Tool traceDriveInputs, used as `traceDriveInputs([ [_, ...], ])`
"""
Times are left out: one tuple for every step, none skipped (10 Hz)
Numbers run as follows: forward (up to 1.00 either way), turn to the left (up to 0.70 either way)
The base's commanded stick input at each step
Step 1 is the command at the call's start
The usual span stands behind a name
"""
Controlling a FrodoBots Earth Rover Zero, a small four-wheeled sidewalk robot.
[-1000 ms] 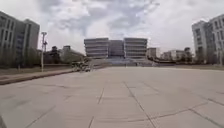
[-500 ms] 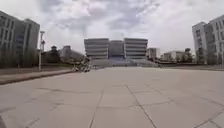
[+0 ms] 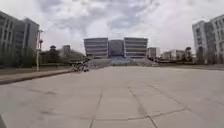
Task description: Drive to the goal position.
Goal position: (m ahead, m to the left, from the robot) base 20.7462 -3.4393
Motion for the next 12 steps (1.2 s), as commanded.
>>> traceDriveInputs([
  [0.7,0.0],
  [0.7,0.0],
  [0.7,0.0],
  [0.7,0.0],
  [0.7,0.0],
  [0.7,0.0],
  [0.7,0.0],
  [0.7,0.0],
  [0.7,0.0],
  [0.7,0.0],
  [0.7,0.0],
  [0.7,0.0],
])
